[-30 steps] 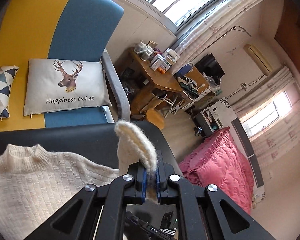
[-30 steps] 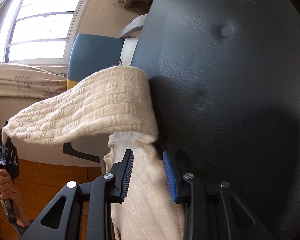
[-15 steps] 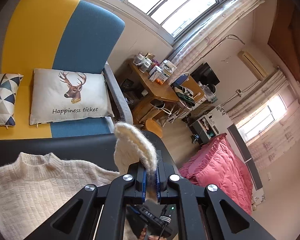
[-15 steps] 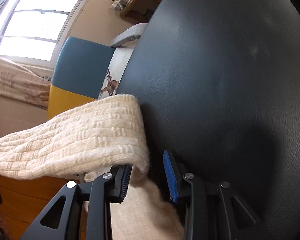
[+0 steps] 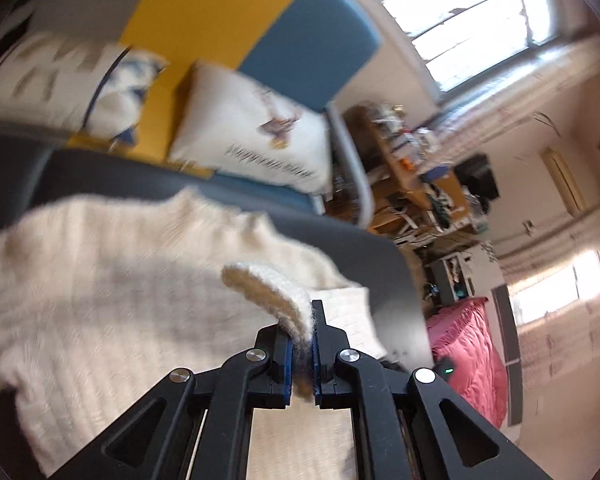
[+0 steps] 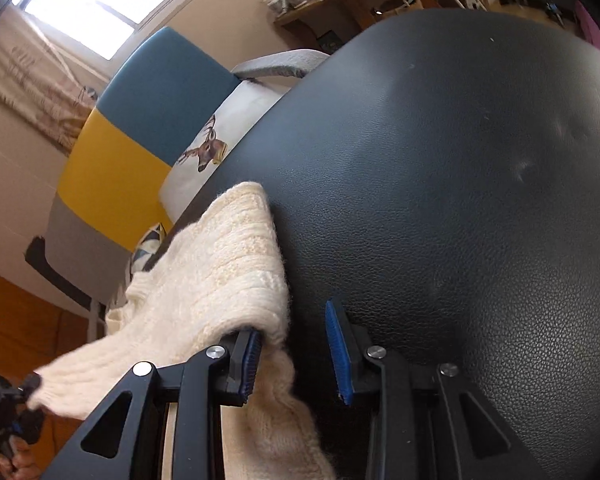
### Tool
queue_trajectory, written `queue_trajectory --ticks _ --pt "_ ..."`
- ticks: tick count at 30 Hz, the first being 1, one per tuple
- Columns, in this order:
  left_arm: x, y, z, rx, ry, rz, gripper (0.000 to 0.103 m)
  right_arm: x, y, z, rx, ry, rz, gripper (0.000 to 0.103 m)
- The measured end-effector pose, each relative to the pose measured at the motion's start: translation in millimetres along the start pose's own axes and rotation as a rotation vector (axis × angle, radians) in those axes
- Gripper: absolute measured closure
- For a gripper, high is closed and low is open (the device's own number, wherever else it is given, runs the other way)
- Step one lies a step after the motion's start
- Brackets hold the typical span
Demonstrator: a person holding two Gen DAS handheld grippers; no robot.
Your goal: Fold clothes
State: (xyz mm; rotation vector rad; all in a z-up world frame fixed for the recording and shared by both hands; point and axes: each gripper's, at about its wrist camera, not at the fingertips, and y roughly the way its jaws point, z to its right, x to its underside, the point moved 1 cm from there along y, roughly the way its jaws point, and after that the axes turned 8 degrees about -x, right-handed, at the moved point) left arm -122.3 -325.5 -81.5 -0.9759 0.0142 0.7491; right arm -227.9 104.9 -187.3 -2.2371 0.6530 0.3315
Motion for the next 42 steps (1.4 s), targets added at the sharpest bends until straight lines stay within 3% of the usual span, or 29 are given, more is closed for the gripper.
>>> queue_trajectory --ticks 6,13,18,23,32,36,40,42 --pt "30.2 34.9 -65.7 -0.083 -0.109 -0.052 0.096 5.9 0.1 -13.7 0.071 -0.131 -0.019 0.072" --pt "28.8 40.0 -78.6 -0.203 -0.028 -0.003 0.096 18.2 7.0 -42.9 0.187 -0.381 -0.05 0.072" --pt "37.7 48.1 -88.0 -0.221 -0.034 -0.041 0.095 17.6 10.1 -42.5 0.182 -0.382 -0.066 0.072" --pt "34.1 43.4 -109.2 -0.143 -0.184 -0.056 0.09 13.2 13.0 -45.3 0.181 -0.395 -0.081 0.072" --pt "11.0 29.3 -82.2 -0.227 -0.07 0.034 0.097 17.4 14.5 -56.9 0.17 -0.461 -0.099 0.072" --pt "11.4 39.8 -90.7 -0.367 -0.038 0.01 0.097 21.8 14.5 -49.7 0.164 -0.467 -0.139 0.072" --pt "19.1 39.1 -104.9 -0.366 -0.073 -0.009 0.094 20.0 0.3 -37.6 0.152 -0.444 -0.139 0.072" --pt "18.6 32.8 -108.5 -0.349 -0.115 -0.01 0.094 16.6 -11.6 -27.6 0.097 -0.383 -0.145 0.072"
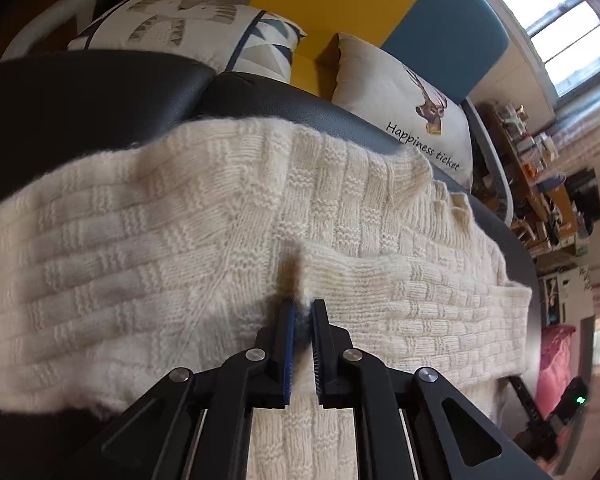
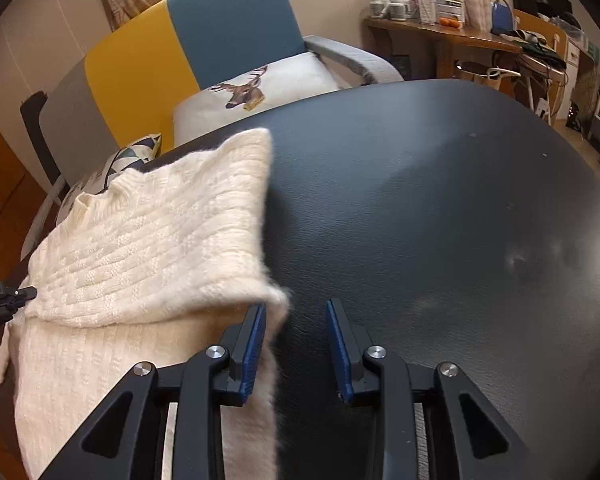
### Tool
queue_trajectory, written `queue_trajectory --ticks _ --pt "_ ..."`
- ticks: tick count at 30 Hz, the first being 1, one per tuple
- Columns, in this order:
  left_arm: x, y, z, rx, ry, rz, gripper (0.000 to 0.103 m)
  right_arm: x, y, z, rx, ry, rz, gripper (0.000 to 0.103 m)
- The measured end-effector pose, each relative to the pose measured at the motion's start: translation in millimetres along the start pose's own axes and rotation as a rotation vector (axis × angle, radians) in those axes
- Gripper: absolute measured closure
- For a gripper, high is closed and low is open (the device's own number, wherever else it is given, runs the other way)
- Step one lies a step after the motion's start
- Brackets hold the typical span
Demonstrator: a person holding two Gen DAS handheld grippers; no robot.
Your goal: Fold clothes
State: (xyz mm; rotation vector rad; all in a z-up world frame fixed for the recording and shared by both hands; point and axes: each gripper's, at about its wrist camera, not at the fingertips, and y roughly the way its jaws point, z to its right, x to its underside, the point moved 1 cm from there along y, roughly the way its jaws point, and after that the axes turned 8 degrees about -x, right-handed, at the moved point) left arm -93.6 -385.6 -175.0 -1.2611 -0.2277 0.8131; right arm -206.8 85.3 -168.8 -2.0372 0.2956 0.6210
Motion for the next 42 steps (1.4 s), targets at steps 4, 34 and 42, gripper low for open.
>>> queue_trajectory --ticks 4,34,42 --pt "-1.9 -22.9 -12.7 -0.041 -0.064 0.06 0.094 6.0 -20.6 30.0 -0.249 0.224 0.027 0.072" --pt "5.1 -25.1 118.9 0.016 0.332 0.121 0.085 5.3 29.7 48.5 -0.486 0.746 0.147 0.065" --pt "6.7 7.8 324.3 0.261 0.777 -0.015 0.066 6.0 30.6 39.7 -0.471 0.551 0.062 0.065"
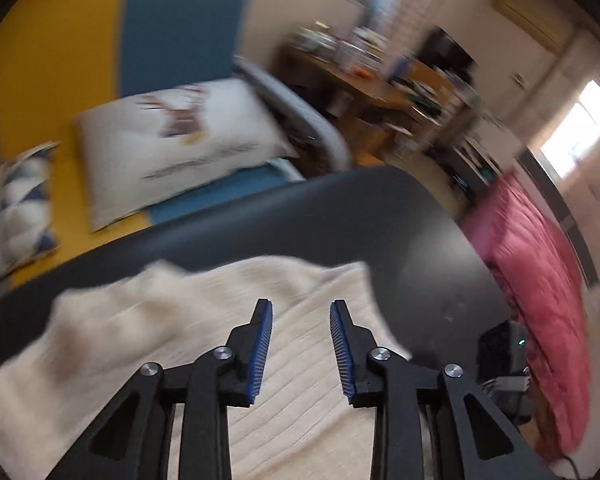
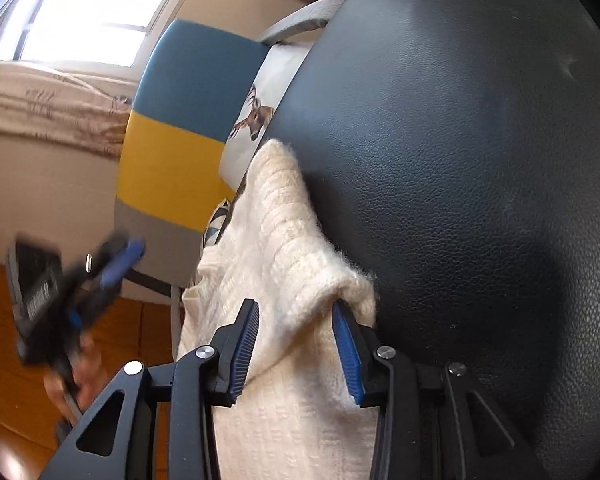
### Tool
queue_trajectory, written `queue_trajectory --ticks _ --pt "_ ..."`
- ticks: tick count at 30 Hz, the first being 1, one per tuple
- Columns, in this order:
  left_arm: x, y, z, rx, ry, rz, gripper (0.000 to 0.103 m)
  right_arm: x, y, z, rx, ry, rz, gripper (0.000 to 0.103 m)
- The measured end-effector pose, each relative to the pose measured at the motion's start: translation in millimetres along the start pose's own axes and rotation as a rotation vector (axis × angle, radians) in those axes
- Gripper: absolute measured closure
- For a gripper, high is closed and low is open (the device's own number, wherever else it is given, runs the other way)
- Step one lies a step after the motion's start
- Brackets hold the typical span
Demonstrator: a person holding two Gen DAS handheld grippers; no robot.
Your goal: Fold clothes
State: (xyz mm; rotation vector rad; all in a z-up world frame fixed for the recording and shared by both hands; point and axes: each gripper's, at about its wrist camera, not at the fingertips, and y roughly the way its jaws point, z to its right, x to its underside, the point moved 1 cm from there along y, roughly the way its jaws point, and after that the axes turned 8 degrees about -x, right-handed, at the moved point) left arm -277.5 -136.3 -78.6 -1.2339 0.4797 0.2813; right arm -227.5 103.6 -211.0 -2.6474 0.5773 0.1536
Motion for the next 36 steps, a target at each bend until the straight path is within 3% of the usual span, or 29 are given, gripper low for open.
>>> queue_trajectory --ticks 4,6,12,14,16,18,24,28,31,36 --pt "-34.2 67.0 27.0 0.086 0.091 -0.178 0.066 -0.7 1.3 -0.2 0.001 -0.05 -0.046 0.065" --pt "-43.9 93.8 29.2 0.093 0.108 -0.246 0.065 -1.3 -2.2 2.9 -0.019 -0.055 -0.061 0.065" --pt "-52.9 126.0 28.2 0.135 0.141 -0.327 0.063 -5.4 2.0 7.3 -0.047 -0.06 -0.062 0.065" --pt "-51.8 130.1 29.6 0.134 0.153 -0.317 0.066 -4.7 4.6 4.3 -0.039 -0.076 -0.056 0.065" --pt "-50.1 132.0 32.3 0.13 0.171 -0.297 0.092 -1.6 5.0 0.1 -0.017 -0.107 -0.054 0.065" --pt "-43.9 132.9 39.5 0.092 0.214 -0.25 0.098 2.9 5.9 -5.0 0.021 -0.158 -0.046 0.065" --pt "-29.7 151.9 40.0 -0.029 0.19 -0.154 0.099 15.5 5.8 -24.9 0.133 -0.299 -0.084 0.066" --pt "-26.3 133.1 29.1 0.002 0.088 -0.116 0.098 14.7 -15.3 -38.6 0.132 -0.36 -0.096 0.066" --pt "-23.1 102.1 16.0 0.05 -0.007 -0.062 0.097 9.2 -36.0 -56.0 0.106 -0.42 -0.056 0.065" --pt "14.6 41.8 -16.5 0.063 -0.135 0.029 0.091 -8.0 -12.5 -78.7 0.031 -0.448 -0.098 0.065"
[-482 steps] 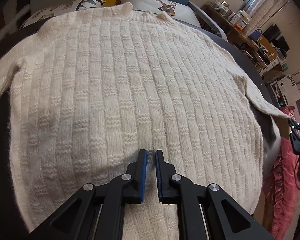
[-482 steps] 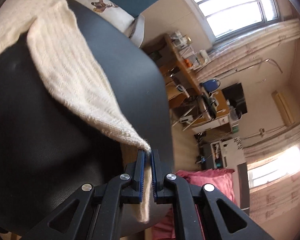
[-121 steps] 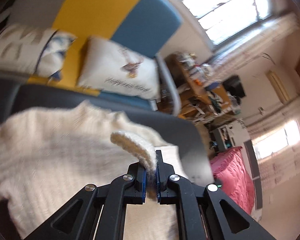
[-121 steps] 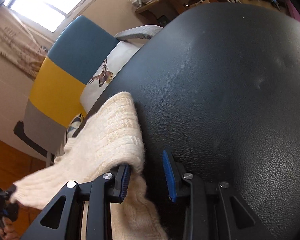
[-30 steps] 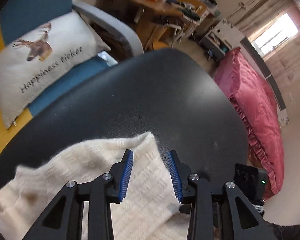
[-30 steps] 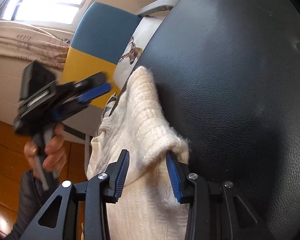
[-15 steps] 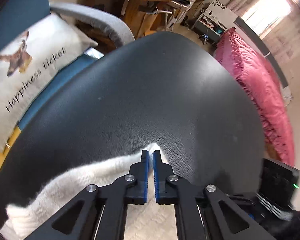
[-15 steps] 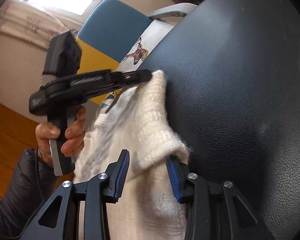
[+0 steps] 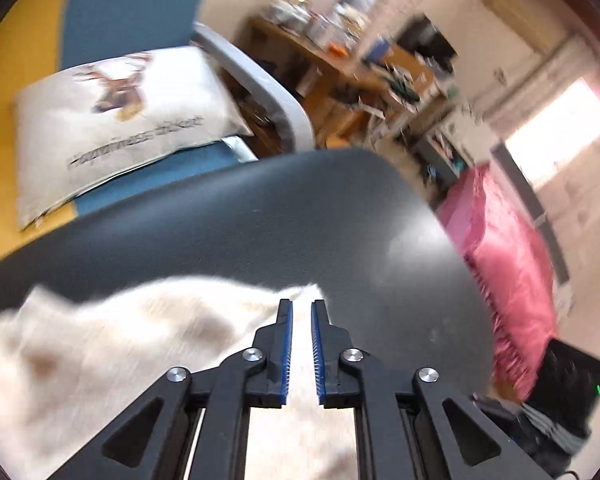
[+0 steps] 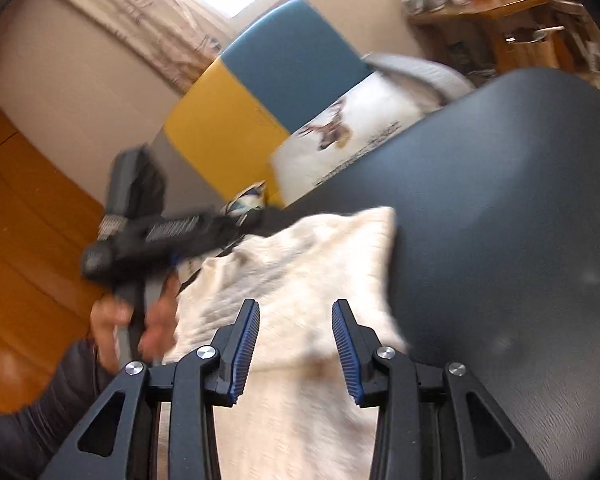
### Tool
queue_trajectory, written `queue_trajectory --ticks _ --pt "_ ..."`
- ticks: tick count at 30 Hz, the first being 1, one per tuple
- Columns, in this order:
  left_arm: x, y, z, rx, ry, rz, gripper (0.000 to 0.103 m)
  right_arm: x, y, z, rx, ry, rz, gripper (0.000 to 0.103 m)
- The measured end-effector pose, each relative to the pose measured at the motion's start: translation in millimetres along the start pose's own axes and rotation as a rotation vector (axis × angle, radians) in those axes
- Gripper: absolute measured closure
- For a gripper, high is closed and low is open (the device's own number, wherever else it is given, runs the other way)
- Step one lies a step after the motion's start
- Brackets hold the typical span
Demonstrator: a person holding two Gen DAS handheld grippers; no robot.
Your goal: Fold clothes
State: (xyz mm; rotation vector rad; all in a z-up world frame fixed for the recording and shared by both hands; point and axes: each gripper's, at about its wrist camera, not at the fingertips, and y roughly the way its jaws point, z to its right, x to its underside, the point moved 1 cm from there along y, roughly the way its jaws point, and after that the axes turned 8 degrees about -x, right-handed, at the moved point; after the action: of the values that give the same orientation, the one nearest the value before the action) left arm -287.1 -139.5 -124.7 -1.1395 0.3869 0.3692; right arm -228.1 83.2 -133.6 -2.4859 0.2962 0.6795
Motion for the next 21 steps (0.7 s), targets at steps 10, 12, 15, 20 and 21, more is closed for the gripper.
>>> queue_trajectory --ticks 10,12,15,20,21 --pt "96.2 -47.9 -103.6 -0.212 -0.203 -0.036 0.09 -7.9 65.8 54.5 0.116 0.23 -0.118 0.085" --pt "104.4 -47.4 -116.9 -0.191 -0.245 -0.032 0.092 -8.0 64.9 47.4 0.116 0.216 -0.111 0.091" --pt "112.1 -47.2 -130.7 -0.156 -0.303 -0.019 0.093 -8.2 63.6 36.7 0.117 0.196 -0.1 0.09" --pt "117.0 -71.3 -127.8 -0.131 -0.368 0.051 0.092 -8.6 61.3 19.0 0.118 0.161 -0.083 0.077" --pt "120.5 -81.2 -127.8 -0.117 -0.387 0.075 0.091 -7.1 63.1 10.2 0.116 0.14 -0.089 0.077"
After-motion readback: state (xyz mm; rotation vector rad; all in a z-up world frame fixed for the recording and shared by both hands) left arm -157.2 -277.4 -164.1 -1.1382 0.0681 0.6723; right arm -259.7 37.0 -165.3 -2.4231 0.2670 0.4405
